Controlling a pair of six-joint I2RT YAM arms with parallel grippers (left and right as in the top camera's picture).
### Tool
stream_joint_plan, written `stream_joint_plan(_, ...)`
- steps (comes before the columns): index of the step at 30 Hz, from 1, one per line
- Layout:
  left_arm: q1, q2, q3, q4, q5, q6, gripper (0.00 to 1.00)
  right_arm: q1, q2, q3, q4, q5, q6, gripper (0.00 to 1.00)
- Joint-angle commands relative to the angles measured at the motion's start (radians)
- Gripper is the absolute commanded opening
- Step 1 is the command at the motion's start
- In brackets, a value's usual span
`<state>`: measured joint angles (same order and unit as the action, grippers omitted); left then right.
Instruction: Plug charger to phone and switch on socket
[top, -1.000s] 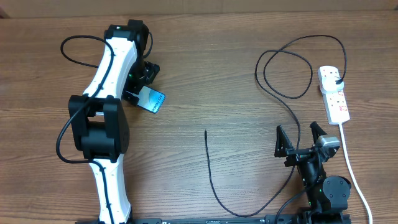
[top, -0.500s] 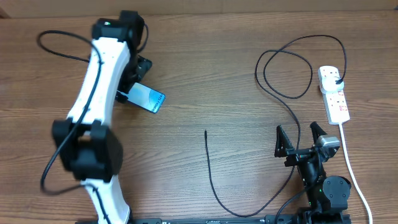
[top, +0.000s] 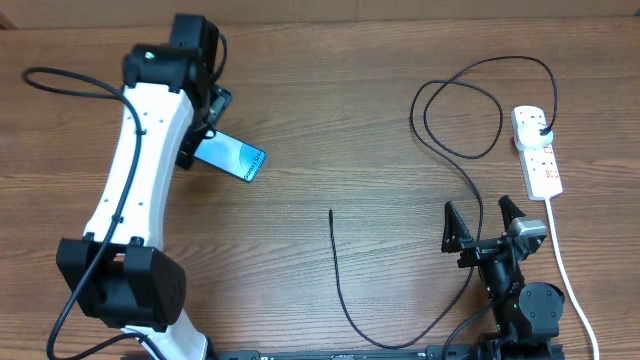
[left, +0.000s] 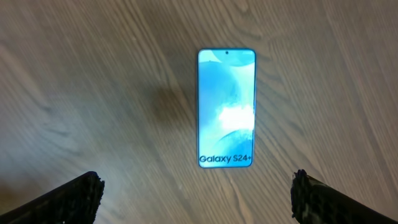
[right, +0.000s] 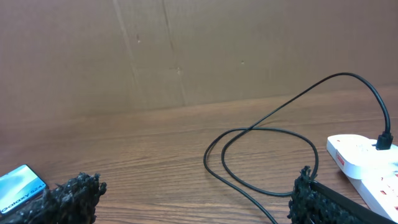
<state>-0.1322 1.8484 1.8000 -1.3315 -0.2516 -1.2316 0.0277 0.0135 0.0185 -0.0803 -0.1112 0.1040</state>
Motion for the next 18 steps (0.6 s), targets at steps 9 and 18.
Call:
stream_joint_plan(9, -0.018, 0.009, -0.307, 0.25, 0.038, -0.033, 1.0, 0.006, -0.011, -0.011, 0.003, 0.013, 0.001, 1.0)
stream_joint_plan(18, -0.01, 0.016, -0.327, 0.339, 0.069, -0.182, 1.0, 0.006, -0.011, -0.011, 0.003, 0.013, 0.001, 1.0)
